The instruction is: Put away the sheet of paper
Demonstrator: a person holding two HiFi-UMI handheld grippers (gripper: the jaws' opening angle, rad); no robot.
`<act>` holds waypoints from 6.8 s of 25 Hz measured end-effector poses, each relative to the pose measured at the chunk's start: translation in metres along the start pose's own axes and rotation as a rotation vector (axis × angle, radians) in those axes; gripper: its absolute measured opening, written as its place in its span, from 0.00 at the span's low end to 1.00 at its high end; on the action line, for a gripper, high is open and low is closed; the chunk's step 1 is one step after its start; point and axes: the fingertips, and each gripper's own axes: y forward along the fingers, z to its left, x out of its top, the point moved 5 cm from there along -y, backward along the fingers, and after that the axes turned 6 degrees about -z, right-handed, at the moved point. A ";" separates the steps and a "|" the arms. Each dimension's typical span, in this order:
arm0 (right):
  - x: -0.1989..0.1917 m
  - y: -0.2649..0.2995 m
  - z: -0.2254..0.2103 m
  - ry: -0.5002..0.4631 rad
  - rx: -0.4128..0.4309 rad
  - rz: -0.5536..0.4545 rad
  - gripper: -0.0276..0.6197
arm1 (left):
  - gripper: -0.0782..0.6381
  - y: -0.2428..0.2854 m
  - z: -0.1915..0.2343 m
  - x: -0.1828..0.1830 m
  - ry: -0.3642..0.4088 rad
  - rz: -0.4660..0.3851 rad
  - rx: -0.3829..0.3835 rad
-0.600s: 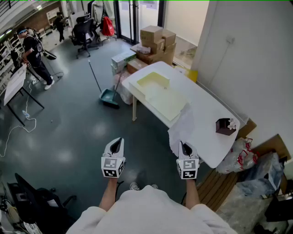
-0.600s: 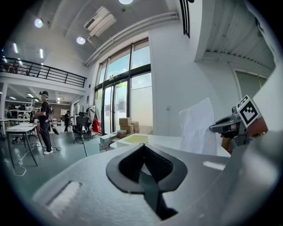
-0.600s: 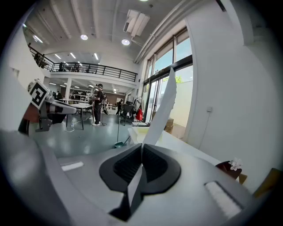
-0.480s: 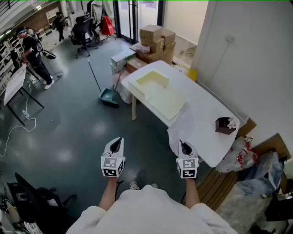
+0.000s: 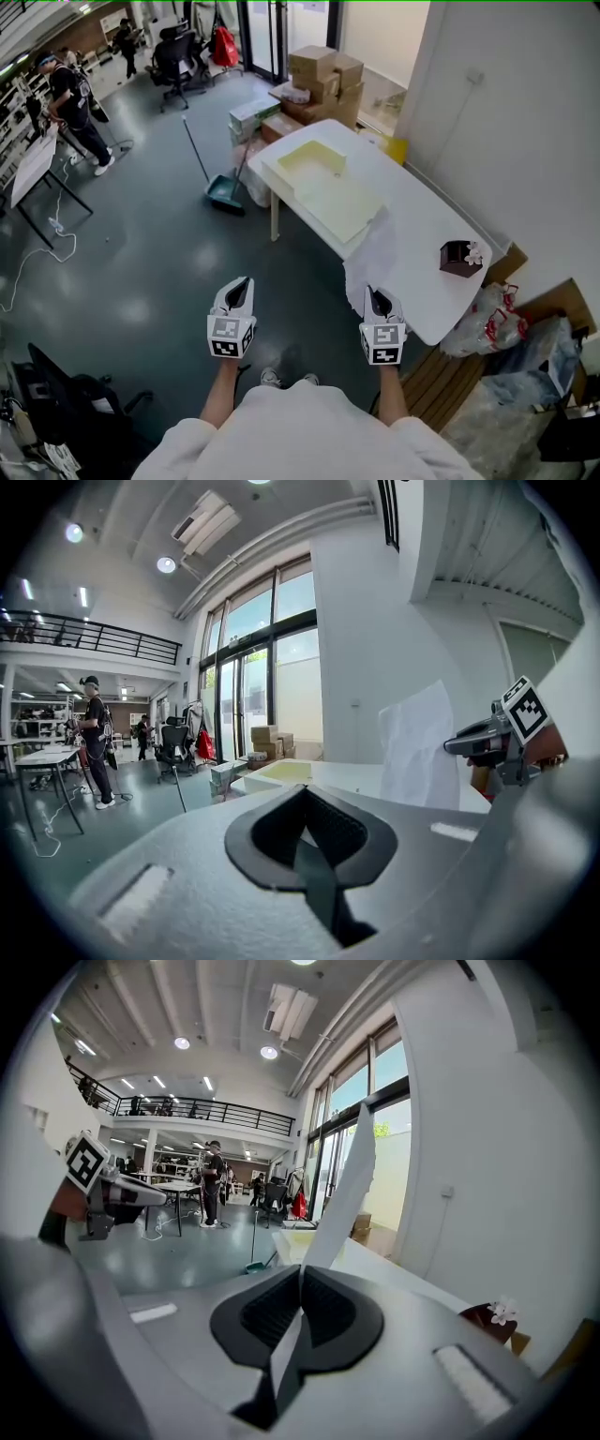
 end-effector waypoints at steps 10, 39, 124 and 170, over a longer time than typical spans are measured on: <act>-0.013 0.010 -0.008 -0.003 0.033 0.014 0.05 | 0.12 0.010 -0.012 -0.009 0.006 0.031 0.008; 0.050 0.200 -0.013 -0.060 -0.088 0.030 0.05 | 0.12 0.194 0.130 0.008 -0.029 -0.019 -0.111; -0.011 0.480 -0.172 1.323 0.179 -0.182 0.05 | 0.12 0.463 0.191 -0.013 -0.054 0.127 -0.054; -0.160 0.460 -0.168 1.333 0.171 0.313 0.05 | 0.12 0.462 0.193 -0.022 -0.062 0.156 -0.073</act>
